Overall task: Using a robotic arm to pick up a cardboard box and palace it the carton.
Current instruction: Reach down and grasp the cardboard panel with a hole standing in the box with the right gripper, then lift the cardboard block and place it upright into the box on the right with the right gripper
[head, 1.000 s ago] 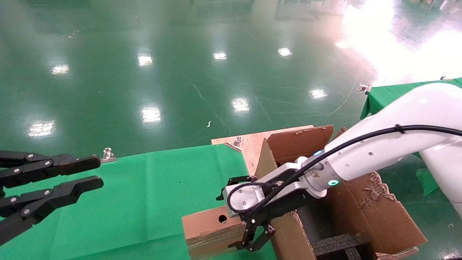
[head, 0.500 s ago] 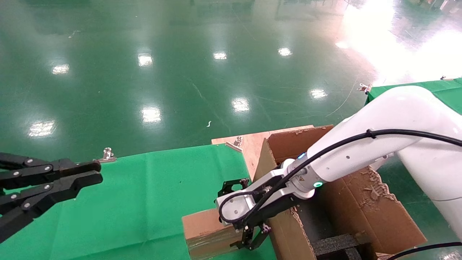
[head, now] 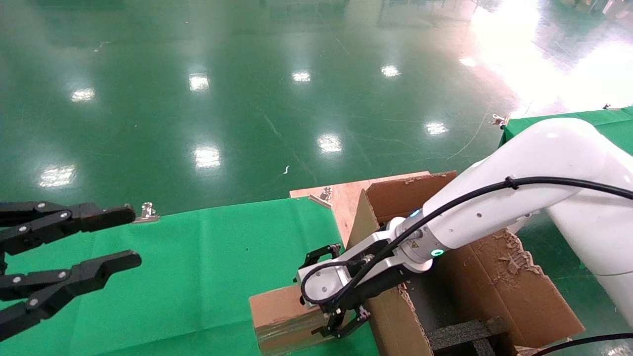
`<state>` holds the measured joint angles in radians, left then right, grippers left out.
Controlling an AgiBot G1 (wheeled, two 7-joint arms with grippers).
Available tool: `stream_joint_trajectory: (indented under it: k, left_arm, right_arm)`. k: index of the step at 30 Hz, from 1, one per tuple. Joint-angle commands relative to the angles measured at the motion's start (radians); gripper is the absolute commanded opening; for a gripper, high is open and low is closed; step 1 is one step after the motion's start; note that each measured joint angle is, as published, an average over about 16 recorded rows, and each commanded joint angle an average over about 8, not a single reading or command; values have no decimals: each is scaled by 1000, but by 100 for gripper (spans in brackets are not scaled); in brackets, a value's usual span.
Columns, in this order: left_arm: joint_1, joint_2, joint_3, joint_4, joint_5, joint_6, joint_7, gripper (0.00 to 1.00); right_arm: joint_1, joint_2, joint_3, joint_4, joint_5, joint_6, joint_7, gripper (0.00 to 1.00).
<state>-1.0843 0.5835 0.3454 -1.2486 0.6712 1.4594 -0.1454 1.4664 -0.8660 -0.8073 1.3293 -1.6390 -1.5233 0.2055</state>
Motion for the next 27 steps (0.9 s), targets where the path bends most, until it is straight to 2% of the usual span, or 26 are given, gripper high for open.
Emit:
stream_joint_trajectory:
  k: [1, 20, 27]
  left_arm:
    - [0, 0, 0, 0, 0, 0, 0, 100]
    - [0, 0, 0, 0, -1, 0, 0, 100]
    - [0, 0, 0, 0, -1, 0, 0, 100]
  right_arm:
    - [0, 1, 1, 0, 1, 0, 0, 0]
    - [0, 1, 4, -7, 8, -2, -3, 0]
    - [47, 0, 11, -34, 36, -23, -37, 0]
